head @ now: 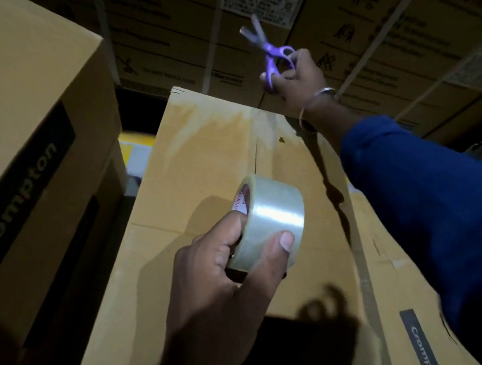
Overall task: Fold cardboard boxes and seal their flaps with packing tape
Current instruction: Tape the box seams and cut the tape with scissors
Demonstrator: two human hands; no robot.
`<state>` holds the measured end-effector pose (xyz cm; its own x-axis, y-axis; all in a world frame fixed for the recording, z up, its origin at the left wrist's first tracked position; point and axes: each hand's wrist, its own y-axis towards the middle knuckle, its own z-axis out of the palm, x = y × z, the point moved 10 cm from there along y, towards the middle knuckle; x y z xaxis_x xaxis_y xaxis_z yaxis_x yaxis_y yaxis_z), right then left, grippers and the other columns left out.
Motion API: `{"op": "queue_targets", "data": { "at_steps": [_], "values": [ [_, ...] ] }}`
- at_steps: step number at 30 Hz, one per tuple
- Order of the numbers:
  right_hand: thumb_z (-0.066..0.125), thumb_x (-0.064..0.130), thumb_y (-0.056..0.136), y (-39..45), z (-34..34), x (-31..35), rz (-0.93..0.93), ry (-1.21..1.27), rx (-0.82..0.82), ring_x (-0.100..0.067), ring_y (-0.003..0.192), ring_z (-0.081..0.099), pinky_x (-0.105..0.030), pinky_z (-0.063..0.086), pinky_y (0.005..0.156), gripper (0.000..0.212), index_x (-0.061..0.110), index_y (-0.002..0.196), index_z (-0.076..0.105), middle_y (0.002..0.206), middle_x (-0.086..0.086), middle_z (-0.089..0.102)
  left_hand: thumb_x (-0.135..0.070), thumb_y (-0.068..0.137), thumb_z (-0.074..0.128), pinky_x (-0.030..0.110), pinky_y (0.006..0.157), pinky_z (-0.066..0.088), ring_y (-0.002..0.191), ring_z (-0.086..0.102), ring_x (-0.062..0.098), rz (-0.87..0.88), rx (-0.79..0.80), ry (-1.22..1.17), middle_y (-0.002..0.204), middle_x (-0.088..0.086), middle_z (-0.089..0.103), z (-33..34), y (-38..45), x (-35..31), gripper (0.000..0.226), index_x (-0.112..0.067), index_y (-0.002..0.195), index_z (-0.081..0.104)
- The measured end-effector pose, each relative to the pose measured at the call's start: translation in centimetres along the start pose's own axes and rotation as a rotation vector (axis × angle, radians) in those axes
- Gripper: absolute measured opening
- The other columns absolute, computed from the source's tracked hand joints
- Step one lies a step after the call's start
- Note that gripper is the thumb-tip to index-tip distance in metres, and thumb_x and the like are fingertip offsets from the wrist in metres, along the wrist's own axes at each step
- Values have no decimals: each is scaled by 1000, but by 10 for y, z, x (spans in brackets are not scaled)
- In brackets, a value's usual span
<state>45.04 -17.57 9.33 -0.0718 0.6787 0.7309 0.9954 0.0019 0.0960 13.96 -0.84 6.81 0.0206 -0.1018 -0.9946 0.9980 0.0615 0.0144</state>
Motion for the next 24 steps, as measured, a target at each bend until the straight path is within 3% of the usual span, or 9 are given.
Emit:
{"op": "queue_targets", "data": {
  "at_steps": [2,4,6,8,9,13,17,22,24],
  "values": [
    [67,25,98,-40,-5,19,-127,65,67,-10,87,72,-37,61,83,39,11,127,46,81,3,67,-42,89,70,35,62,59,68,73,22,23,1,17,76,4,76,0,-1,-6,28,-14,92,71],
    [62,32,101,-82,7,29,-177,55,256,-10,97,71,-33,61,80,39,18,132,41,98,-5,70,-38,90,70,25,57,53,65,71,21,43,0,9,76,6,74,0,-1,-12,27,-11,89,69],
    [60,34,103,-112,12,31,-222,-81,323,2,105,67,-22,58,81,37,23,131,37,107,5,71,-38,91,70,29,53,53,65,69,26,45,2,10,75,7,73,1,-1,-15,29,-9,88,68],
    [58,32,105,-120,11,32,-232,-109,306,21,97,59,-5,48,72,36,21,131,36,103,19,63,-41,92,70,43,55,55,69,69,32,51,8,40,77,9,73,3,-3,-15,33,-9,88,67],
    [57,33,105,-121,9,33,-229,-109,286,21,96,59,-4,47,68,36,21,132,36,103,20,61,-43,92,69,46,58,56,72,69,32,58,12,63,78,8,73,4,-2,-16,33,-9,89,67],
    [55,45,104,-120,15,28,-229,-165,285,-13,94,68,-27,52,71,41,25,133,34,107,4,69,-44,93,68,49,66,59,78,72,29,61,-21,104,82,6,75,2,-2,-16,32,-12,92,70],
    [53,41,105,-118,16,28,-221,-200,265,-17,76,65,-34,48,62,40,20,135,37,86,3,69,-45,95,67,50,67,60,76,74,26,44,-68,147,84,5,76,0,-7,-21,30,-16,93,71],
    [52,42,102,-116,17,27,-168,-234,298,-19,82,67,-40,54,72,35,24,129,37,90,2,72,-47,102,57,39,63,59,61,74,16,-134,-101,222,67,3,74,-3,-62,-44,38,-16,82,67],
    [53,40,102,-121,16,34,-140,-268,327,-24,85,67,-43,53,73,37,24,130,34,92,-1,69,-48,104,49,42,72,59,60,74,17,-249,-48,237,64,2,74,3,-95,-52,43,-14,85,66]
  ]
}}
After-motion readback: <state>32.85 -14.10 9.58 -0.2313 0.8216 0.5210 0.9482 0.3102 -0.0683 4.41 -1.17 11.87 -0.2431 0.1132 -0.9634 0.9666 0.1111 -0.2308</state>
